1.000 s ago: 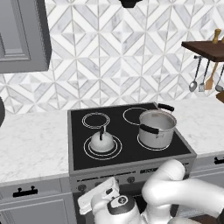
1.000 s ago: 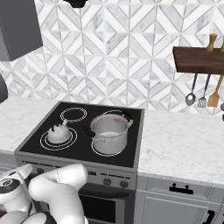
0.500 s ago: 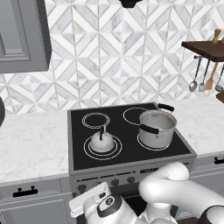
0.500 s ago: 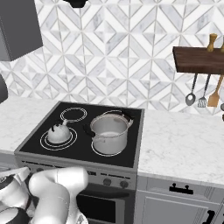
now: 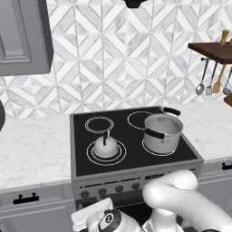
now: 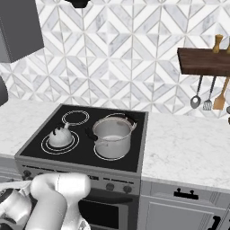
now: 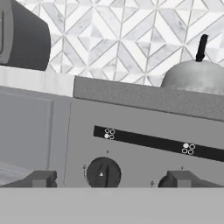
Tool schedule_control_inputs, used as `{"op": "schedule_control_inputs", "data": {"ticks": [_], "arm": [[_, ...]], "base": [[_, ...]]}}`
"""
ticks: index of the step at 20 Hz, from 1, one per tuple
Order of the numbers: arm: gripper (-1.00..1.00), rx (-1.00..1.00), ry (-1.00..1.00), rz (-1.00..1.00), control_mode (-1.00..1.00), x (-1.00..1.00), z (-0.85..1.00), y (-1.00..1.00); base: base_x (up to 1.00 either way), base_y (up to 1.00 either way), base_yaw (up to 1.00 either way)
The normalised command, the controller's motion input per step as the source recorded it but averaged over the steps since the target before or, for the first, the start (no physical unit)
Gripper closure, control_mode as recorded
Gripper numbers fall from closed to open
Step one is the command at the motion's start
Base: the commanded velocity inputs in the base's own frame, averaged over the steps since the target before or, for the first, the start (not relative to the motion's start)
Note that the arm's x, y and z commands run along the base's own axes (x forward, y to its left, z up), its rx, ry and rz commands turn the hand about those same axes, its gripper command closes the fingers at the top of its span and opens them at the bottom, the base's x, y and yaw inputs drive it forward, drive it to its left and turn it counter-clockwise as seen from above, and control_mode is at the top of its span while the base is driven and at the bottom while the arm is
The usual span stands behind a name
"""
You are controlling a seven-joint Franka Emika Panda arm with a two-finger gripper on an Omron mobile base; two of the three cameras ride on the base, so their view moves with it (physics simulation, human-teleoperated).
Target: Pick the kettle from the counter and place it on a stove burner. Then turn the burner on.
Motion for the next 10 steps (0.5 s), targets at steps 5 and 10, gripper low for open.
{"op": "schedule_control_inputs", "data": {"ticks": [5,10], "arm": [[-1.00,0.08,-0.05,0.00,-1.00,0.20,-0.21,0.04],[-1.00,0.06,-0.01,0.00,-1.00,0.30,-0.12,0.17]], "base": [[0.00,0.00,0.00],[0.00,0.00,0.00]]}}
